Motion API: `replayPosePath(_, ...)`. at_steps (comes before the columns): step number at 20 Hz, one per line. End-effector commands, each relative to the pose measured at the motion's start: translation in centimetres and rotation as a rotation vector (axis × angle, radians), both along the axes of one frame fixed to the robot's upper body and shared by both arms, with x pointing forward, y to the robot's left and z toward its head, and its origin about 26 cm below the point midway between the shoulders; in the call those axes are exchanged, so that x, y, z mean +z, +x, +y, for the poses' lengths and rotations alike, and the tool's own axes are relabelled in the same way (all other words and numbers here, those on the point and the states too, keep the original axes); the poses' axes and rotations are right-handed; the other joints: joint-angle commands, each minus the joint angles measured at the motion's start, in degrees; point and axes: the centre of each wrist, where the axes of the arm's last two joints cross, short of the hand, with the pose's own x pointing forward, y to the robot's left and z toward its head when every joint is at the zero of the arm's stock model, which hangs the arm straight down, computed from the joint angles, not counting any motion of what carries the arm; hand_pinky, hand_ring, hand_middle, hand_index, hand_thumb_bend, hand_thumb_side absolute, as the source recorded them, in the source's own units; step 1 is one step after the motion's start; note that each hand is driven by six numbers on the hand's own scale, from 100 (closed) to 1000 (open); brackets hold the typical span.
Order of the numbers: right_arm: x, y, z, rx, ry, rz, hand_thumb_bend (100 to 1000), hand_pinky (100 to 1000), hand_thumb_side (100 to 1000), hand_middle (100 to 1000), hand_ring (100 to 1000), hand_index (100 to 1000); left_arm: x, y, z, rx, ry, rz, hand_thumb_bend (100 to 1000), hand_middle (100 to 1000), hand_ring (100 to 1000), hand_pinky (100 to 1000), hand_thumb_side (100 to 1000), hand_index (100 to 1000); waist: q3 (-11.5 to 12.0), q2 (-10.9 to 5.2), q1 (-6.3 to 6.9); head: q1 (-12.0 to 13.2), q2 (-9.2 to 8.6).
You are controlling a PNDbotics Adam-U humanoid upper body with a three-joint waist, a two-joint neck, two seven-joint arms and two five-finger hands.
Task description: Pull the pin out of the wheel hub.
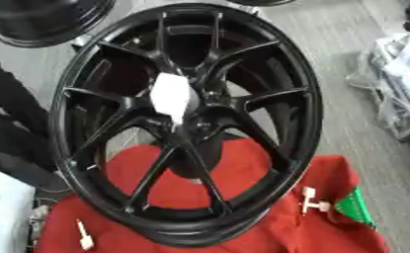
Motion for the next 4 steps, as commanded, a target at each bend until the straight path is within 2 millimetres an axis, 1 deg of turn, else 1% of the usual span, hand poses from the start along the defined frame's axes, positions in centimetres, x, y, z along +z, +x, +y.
replayPosePath(1,0.68,0.16,0.03,0.022,-0.031,-0.015,100,854,692,674,830,781,1.21,-0.06,-0.19,-0.011,0.017,-0.041,100,735,800,778,777,792,0.1,-0.65,-0.04,-0.2,-0.85)
replayPosePath(4,0.55,0.32,0.17,0.035,-0.031,-0.006,100,853,700,674,829,781,1.16,-0.07,-0.34,-0.015,0.013,-0.043,100,734,800,779,779,792,0.2,-0.53,0.02,-0.3,-0.9)
